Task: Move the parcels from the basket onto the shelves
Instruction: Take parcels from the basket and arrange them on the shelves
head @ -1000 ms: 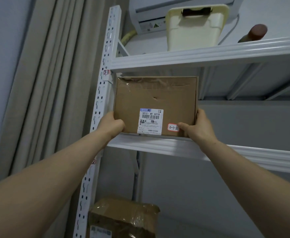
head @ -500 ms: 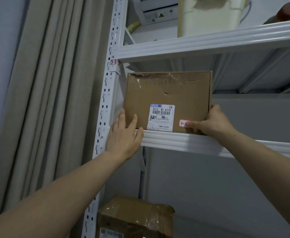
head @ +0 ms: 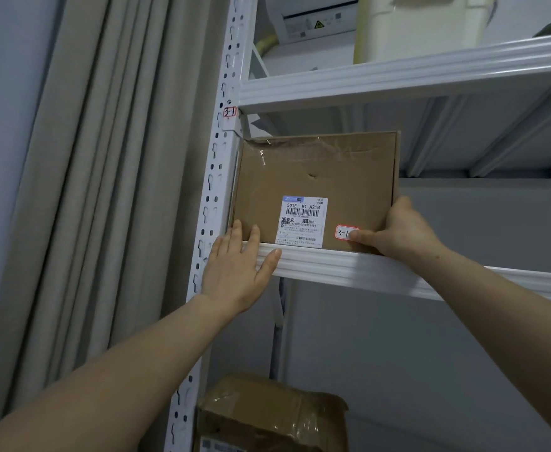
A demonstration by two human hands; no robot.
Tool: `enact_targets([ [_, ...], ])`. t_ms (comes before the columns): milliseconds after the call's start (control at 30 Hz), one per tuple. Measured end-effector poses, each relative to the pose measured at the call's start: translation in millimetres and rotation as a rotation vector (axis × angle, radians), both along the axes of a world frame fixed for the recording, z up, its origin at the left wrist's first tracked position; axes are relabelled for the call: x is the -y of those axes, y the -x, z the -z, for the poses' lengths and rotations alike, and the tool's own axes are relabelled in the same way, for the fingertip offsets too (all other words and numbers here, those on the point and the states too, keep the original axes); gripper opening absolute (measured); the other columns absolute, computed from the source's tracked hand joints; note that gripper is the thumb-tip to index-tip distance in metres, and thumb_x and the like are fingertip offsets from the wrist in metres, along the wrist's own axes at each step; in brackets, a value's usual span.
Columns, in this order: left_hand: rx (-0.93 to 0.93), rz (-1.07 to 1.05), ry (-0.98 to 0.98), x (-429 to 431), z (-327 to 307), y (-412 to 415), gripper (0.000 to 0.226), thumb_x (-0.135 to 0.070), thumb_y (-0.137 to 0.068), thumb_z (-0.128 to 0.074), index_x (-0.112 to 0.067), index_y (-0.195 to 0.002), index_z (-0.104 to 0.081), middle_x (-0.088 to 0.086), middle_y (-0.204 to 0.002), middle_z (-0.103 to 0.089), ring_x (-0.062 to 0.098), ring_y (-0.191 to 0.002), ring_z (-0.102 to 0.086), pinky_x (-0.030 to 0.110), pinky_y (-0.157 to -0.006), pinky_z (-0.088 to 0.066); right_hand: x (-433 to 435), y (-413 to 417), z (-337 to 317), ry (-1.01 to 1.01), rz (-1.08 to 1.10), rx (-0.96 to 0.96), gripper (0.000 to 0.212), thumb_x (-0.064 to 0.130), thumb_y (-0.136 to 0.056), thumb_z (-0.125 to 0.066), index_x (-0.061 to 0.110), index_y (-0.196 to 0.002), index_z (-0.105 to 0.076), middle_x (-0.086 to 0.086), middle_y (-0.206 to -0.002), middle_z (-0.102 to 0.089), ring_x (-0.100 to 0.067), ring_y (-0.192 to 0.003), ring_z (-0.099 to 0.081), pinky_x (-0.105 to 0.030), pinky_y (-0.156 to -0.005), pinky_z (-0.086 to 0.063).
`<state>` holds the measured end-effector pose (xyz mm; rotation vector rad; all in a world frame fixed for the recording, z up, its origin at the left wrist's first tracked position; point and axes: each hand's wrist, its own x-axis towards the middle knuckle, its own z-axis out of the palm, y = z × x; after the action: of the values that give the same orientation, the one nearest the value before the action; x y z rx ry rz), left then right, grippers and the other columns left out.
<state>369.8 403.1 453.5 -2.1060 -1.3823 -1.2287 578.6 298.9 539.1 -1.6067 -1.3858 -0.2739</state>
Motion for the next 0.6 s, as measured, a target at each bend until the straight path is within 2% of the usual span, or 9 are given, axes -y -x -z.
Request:
enact_targets([
  [200, -0.008, -0.040, 0.004, -4.2, -3.4, 1.9, 0.086, -0.065, -0.081, 0.001, -0.019, -0.152, -0.016, 0.014, -0.159, -0.008, 0.024, -0.147, -0.008, 0.039, -0.118, 0.004, -7.2, 3.3, -0.2, 0.023, 0.000, -0.001, 0.071, 0.036, -0.078, -0.078, 0.005, -0.125, -0.034, -0.010, -0.124, -0.054, -0.030, -0.112, -0.053, -0.040, -0.090, -0.045],
  [400, -0.019, -0.047, -0.014, -5.1, -4.4, 2.6, 0.101, -0.072, -0.071, 0.012, -0.020, -0.151, -0.020, 0.015, -0.158, -0.013, 0.023, -0.146, -0.010, 0.039, -0.118, 0.003, -13.7, 5.0, -2.8, 0.051, 0.000, -0.018, 0.074, 0.034, -0.077, -0.078, 0.003, -0.127, -0.033, -0.012, -0.125, -0.053, -0.030, -0.112, -0.052, -0.043, -0.095, -0.044],
  [500, -0.013, -0.026, -0.001, -3.8, -5.5, 3.8, 0.089, -0.068, -0.080, 0.001, -0.020, -0.151, -0.021, 0.015, -0.158, -0.013, 0.023, -0.146, -0.009, 0.039, -0.118, 0.002, -16.5, 4.3, -3.8, 0.068, 0.003, -0.032, 0.073, 0.032, -0.078, -0.079, 0.002, -0.126, -0.033, -0.013, -0.124, -0.053, -0.027, -0.106, -0.051, -0.042, -0.094, -0.044],
  [600, -0.021, -0.021, 0.008, -1.4, -5.7, 5.6, 0.083, -0.066, -0.085, -0.002, -0.020, -0.150, -0.022, 0.015, -0.158, -0.014, 0.024, -0.146, -0.011, 0.039, -0.118, 0.000, -18.7, 3.8, -5.7, 0.092, 0.013, -0.046, 0.074, 0.031, -0.077, -0.079, 0.000, -0.127, -0.034, -0.015, -0.125, -0.053, -0.030, -0.111, -0.052, -0.041, -0.095, -0.044],
])
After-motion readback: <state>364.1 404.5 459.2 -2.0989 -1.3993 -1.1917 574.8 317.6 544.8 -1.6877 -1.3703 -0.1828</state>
